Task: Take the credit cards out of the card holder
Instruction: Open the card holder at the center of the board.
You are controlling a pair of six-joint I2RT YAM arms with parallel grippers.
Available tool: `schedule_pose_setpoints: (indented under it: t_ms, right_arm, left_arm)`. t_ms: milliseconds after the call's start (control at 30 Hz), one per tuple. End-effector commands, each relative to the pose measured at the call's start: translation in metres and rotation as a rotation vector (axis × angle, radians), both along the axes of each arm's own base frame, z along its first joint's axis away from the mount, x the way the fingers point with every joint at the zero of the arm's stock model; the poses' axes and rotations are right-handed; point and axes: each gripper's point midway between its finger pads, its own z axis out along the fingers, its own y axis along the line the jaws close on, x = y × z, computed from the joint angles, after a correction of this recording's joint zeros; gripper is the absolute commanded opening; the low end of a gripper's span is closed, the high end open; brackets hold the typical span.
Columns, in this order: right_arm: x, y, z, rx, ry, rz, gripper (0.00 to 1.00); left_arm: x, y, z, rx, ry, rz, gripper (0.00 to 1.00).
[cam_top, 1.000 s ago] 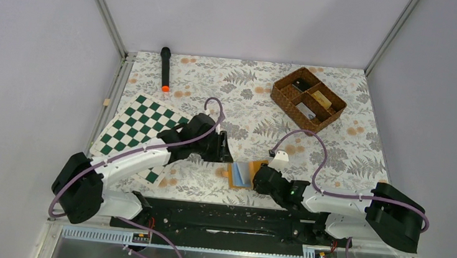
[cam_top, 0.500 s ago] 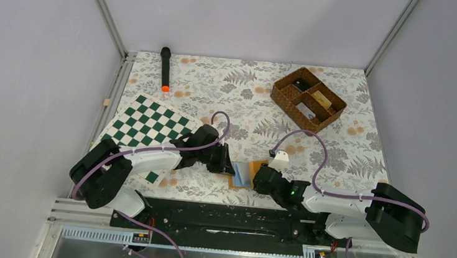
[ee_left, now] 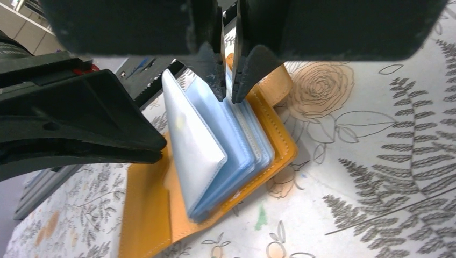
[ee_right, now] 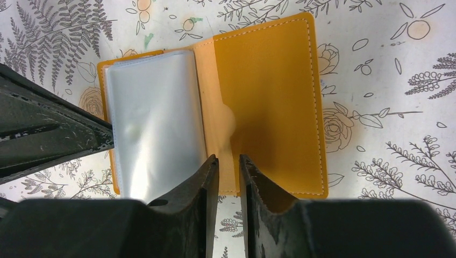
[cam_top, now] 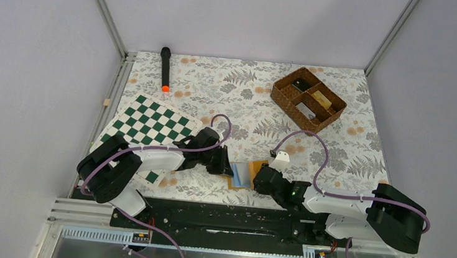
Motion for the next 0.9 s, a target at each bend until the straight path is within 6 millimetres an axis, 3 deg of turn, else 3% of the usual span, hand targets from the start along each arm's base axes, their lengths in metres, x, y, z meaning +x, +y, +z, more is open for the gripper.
schedule_pose_setpoints:
  t_ms: [0,367,667,867]
  right_arm:
    - [-0.011,-0.009,-0.014,-0.024,0.055,0.004,0.27]
    - [-0.012,-0.003,-0.007,0.006,0.052,0.028,0.29]
    - [-0.001,0.015,0.035,0.04,-0.029,0.086,0.66]
    - [0.006,0.022,0.033,-0.103,0.0,0.113,0.82]
  left_arm:
    - [0.01,0.007,-0.001,0.024,-0.069,0.026,0.09]
    - [0.008,0.006,-0.01,0.031,-0.047,0.015,0.09]
    - [0.01,0.002,-0.008,0.026,-0.045,0.005,0.09]
    - [0.009,0.003,-0.009,0.029,-0.038,0.005,0.09]
